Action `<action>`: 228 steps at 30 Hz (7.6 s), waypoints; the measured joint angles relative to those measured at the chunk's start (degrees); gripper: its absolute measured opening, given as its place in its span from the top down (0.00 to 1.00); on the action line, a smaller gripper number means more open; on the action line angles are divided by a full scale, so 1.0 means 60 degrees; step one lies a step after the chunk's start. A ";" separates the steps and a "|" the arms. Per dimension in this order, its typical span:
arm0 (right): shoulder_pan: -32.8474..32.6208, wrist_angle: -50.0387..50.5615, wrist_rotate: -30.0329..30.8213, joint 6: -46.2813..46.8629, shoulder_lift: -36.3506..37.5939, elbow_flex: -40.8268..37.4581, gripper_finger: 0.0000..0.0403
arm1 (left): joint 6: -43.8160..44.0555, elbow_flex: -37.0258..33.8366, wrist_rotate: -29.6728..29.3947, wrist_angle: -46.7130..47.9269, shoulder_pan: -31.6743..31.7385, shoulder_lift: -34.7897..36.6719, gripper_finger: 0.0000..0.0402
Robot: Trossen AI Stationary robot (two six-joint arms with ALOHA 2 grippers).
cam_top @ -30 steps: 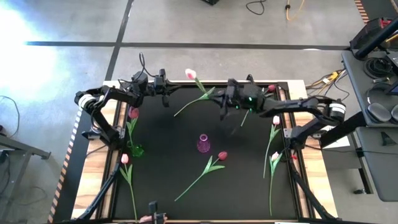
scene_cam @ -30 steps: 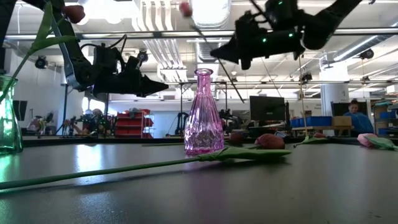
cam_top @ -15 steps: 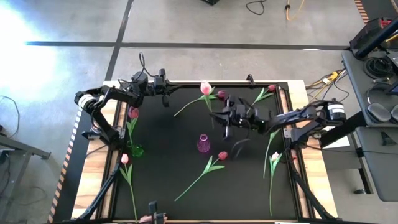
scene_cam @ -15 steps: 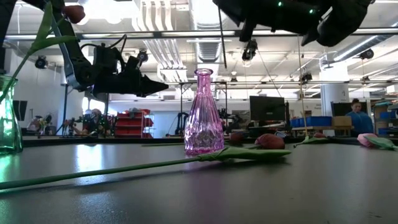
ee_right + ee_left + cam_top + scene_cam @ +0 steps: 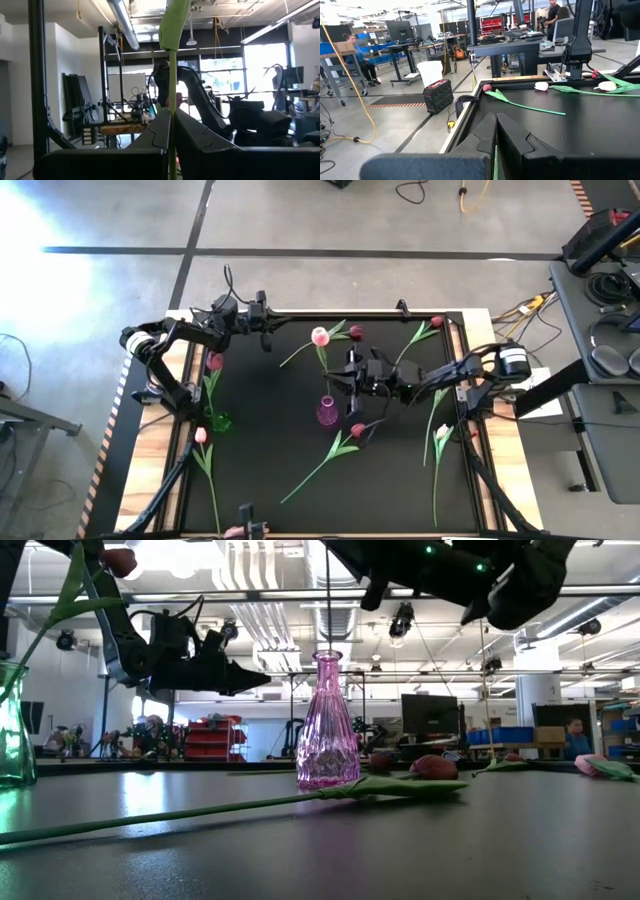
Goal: Sort flowers into vase by color
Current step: Put the pink tulip into the purple vase, then put the red tulip into the green vase
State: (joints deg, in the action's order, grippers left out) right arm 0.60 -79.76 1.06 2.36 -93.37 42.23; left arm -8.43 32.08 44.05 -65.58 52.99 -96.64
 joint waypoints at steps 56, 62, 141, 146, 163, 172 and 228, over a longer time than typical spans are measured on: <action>-0.0306 0.1680 0.1355 -0.0792 -0.0351 -0.0880 0.58 | -0.0011 -0.0063 0.0004 0.0004 0.0000 0.0000 1.00; -0.0348 0.3643 0.1361 -0.0819 0.0931 -0.0880 0.55 | -0.0007 -0.0066 0.0004 0.0004 0.0000 0.0000 1.00; 0.8597 1.9254 0.4270 0.7459 -0.1084 0.2494 0.65 | 0.0114 -0.0092 0.0010 0.0161 -0.0004 -0.0004 1.00; 0.8643 1.8752 0.4072 0.7041 -0.1084 0.2475 0.81 | 0.0339 -0.0106 0.0007 0.0175 0.0000 -0.0003 1.00; 0.7706 1.7661 0.4833 0.5258 0.1168 0.2464 0.97 | 0.1176 -0.0062 0.0011 0.0146 -0.0001 -0.0001 1.00; 0.5800 1.5175 0.5319 0.2210 0.2970 0.2392 0.97 | 0.2546 0.0192 0.0692 0.0146 -0.0010 -0.0001 1.00; 0.2106 0.6949 0.2541 -0.2910 0.1848 0.2606 0.97 | 0.7034 0.5426 0.3270 -0.1186 -0.2478 -0.2004 0.50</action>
State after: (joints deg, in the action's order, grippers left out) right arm 13.23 -38.06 16.31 -15.10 -82.28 57.87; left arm 33.78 64.63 63.67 -72.70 38.12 -108.66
